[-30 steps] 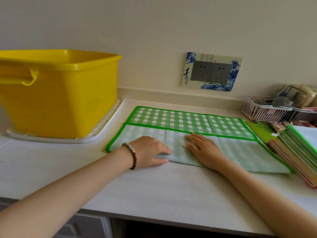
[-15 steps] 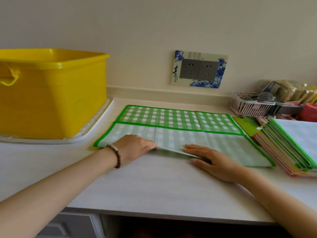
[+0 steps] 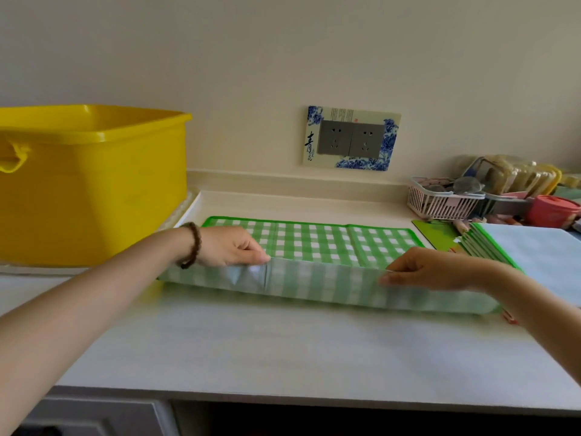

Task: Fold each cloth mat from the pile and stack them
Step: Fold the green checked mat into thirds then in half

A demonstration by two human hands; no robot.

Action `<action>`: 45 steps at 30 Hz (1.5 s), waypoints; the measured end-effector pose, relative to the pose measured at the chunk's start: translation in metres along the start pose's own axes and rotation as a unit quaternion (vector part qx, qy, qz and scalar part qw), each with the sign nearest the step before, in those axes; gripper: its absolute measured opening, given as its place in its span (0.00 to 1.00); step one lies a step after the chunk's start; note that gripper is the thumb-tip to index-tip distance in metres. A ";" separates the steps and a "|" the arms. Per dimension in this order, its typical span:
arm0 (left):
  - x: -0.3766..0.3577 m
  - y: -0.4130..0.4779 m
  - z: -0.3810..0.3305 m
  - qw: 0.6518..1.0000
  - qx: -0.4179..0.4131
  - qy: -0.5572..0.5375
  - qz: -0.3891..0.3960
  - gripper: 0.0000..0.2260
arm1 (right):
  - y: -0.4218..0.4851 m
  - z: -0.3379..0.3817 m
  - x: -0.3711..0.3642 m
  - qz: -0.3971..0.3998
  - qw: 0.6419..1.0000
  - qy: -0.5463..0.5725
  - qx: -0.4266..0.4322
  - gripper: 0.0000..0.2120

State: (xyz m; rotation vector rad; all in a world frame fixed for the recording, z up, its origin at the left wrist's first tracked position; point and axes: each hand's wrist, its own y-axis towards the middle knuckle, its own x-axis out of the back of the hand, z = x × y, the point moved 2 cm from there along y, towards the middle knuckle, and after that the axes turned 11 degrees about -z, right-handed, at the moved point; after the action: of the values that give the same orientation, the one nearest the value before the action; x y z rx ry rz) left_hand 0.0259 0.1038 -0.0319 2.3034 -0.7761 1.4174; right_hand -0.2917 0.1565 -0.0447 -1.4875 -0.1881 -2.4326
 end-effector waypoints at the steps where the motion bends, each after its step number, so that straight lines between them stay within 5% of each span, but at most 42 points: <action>1: 0.007 -0.002 -0.001 1.000 0.014 -0.008 0.010 0.16 | -0.001 0.006 0.006 0.025 1.000 0.016 -0.003 0.20; 7: 0.037 0.006 0.001 0.996 0.061 0.017 -0.070 0.12 | 0.015 0.016 0.034 0.011 0.994 0.100 -0.037 0.10; 9: 0.037 0.012 -0.002 0.990 0.024 0.040 -0.134 0.07 | 0.026 0.014 0.036 -0.028 0.995 0.085 -0.038 0.07; 14: 0.000 0.015 -0.021 0.957 -0.117 0.120 -0.239 0.22 | 0.051 0.000 0.028 -0.063 0.994 0.051 -0.068 0.05; 18: -0.039 0.013 -0.024 0.940 -0.143 0.219 -0.219 0.33 | 0.063 -0.008 0.019 -0.062 0.995 0.031 -0.073 0.05; 22: -0.053 0.025 -0.010 0.967 -0.069 0.194 -0.148 0.26 | 0.076 -0.018 0.011 -0.079 0.995 -0.005 -0.066 0.08; 34: -0.052 0.057 0.003 0.968 -0.034 0.160 -0.189 0.19 | 0.119 -0.033 0.000 -0.183 0.980 -0.043 -0.068 0.07; 39: -0.060 0.068 0.008 0.970 -0.012 0.163 -0.179 0.27 | 0.132 -0.045 -0.009 -0.234 0.965 -0.059 -0.105 0.05; 45: -0.076 0.073 0.016 0.977 0.011 0.157 -0.143 0.25 | 0.134 -0.054 -0.022 -0.267 0.957 -0.038 -0.109 0.05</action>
State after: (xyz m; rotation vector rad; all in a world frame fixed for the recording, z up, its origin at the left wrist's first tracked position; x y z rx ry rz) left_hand -0.0342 0.0584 -0.1073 2.0326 -0.3225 1.5995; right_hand -0.2869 0.0187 -0.0943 -1.8201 -0.3941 -2.8921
